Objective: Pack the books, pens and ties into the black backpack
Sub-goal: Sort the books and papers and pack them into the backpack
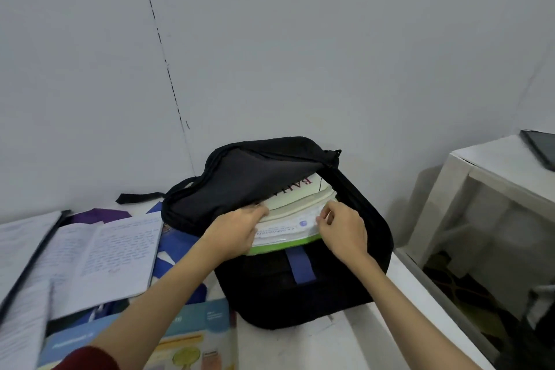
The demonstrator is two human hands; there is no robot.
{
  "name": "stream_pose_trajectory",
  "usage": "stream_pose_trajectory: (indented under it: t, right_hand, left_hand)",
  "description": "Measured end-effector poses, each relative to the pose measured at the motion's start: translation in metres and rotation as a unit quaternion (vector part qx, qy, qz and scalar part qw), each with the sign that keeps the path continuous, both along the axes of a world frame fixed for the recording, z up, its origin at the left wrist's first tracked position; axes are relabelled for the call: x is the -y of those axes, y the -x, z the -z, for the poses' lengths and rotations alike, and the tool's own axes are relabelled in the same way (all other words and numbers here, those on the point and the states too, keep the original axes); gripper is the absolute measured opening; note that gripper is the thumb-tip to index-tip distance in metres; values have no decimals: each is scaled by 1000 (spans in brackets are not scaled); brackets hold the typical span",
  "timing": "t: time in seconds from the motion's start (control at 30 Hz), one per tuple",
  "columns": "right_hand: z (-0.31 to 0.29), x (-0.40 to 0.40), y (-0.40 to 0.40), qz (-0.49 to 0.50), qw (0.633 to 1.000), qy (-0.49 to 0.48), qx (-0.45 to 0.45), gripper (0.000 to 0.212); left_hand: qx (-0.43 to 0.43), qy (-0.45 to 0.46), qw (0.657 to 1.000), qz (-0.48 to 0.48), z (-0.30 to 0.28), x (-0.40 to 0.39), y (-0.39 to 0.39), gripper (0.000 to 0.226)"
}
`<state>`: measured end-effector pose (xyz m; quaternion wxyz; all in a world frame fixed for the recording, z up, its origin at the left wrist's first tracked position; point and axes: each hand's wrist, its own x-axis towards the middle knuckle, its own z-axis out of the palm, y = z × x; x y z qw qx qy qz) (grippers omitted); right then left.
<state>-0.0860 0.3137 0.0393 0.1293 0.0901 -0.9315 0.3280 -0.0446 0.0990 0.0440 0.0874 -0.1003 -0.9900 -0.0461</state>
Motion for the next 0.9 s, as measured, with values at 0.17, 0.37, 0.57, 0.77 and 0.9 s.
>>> stream_pose_trajectory:
  t: [0.17,0.37,0.57,0.77,0.9]
  right_hand:
    - [-29,44,-18,-115,990,75,-37,14]
    - [-26,133,-61,-269,959,37,-84,12]
    - [-4,264,-130,-422,905,-44,-39,13]
    - [27,386,-176,-475,871,-115,48,35]
    - [43,451,-198,-382,912,-73,133,46]
  left_hand:
    - [-158,-81,984,32,1,5,-53,35]
    - [-179,-183,961,-106,-1,69,-119,33]
    - [-144,-197,915,-322,27,193,-235,18]
    - [21,-181,874,-451,55,309,-311,64]
    - [68,-160,887,-428,68,353,-340,70]
